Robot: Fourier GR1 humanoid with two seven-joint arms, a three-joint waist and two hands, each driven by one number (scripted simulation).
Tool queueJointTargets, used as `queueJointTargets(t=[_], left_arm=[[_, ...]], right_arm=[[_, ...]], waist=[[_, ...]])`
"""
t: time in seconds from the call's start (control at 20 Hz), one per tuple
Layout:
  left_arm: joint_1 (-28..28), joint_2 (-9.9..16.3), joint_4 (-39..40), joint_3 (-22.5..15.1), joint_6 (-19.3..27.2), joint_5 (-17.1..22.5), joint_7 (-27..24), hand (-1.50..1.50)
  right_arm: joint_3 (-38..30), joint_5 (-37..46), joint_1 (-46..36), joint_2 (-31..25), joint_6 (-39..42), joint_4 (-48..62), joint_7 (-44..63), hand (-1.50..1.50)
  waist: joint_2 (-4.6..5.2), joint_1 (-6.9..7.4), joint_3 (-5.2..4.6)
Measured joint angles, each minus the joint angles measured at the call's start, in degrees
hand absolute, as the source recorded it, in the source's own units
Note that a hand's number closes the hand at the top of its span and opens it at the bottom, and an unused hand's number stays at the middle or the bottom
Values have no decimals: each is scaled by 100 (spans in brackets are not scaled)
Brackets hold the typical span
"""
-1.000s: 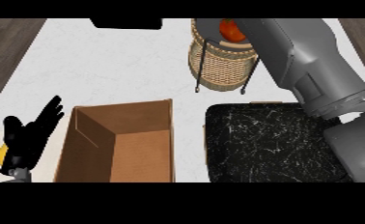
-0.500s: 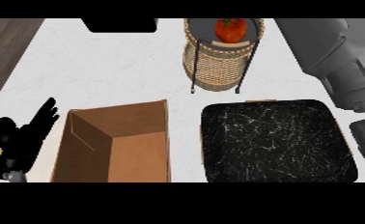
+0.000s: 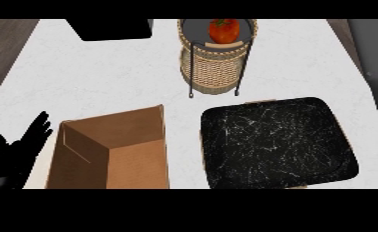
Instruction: Pick the tomato from the tray and place it in the tiered basket
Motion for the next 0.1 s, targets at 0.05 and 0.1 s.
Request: queueJointTargets(t=[0.05,0.1], left_arm=[[-2,-19,11,14,33,-1,2,0],[28,16,-9,55,9,33,20,0]], right_arm=[[-105,-162,178,-38,33,-238,-93,-150],[-188,-311,413,-61,73,-474,-203,-150]], waist=[[-7,-39,1],[-18,-68,2]])
